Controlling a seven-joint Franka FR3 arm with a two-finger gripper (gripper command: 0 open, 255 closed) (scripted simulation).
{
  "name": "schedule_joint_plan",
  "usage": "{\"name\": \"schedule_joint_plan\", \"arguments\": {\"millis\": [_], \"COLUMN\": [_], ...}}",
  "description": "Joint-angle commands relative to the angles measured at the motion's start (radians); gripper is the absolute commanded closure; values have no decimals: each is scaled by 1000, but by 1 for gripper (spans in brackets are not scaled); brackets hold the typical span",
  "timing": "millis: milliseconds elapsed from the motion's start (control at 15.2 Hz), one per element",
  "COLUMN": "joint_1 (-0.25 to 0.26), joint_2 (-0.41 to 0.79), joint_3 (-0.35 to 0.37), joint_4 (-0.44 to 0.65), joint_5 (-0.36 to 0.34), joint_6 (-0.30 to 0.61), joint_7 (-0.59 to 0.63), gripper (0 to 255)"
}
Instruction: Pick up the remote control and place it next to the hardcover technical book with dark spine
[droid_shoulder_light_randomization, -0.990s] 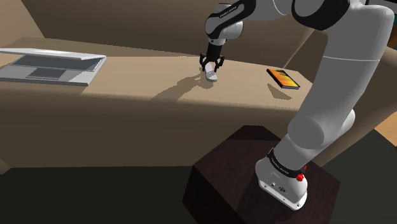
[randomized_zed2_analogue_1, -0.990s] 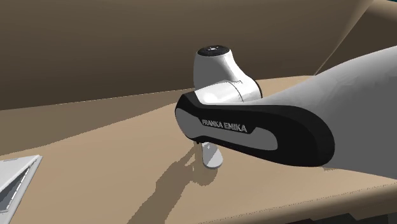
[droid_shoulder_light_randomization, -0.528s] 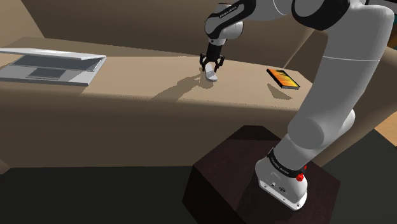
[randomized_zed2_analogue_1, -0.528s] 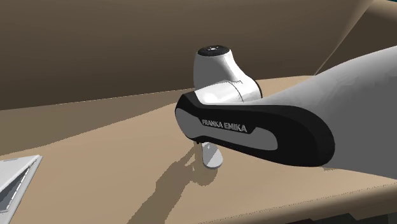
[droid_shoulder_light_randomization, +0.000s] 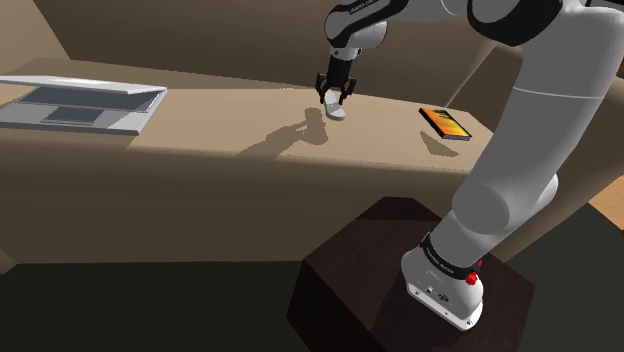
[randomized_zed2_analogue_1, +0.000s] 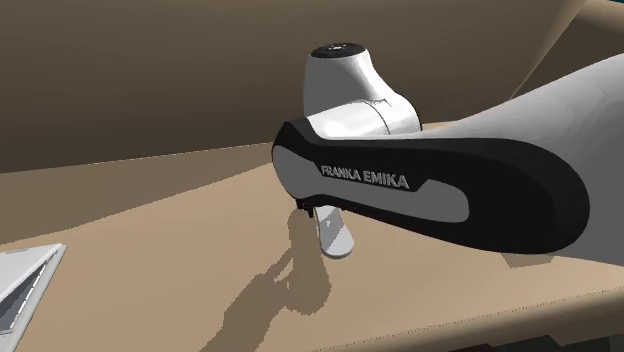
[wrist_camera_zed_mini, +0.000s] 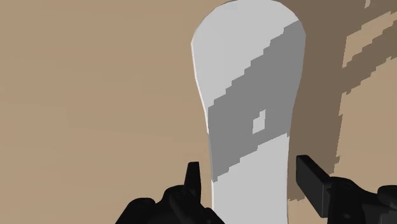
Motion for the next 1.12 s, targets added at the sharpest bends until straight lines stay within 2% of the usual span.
{"name": "schedule_joint_plan", "arguments": {"millis": [0,660,1056], "joint_1": [1,1,-70], "joint_2": [-13,-56,-147], "joint_3": [0,-1,-51], "joint_4": [11,87,-32], "joint_5": [-1,-4,-3], "joint_6": [-24,-144,-116], "joint_7": [2,4,-119], "gripper": [255,255,255]}}
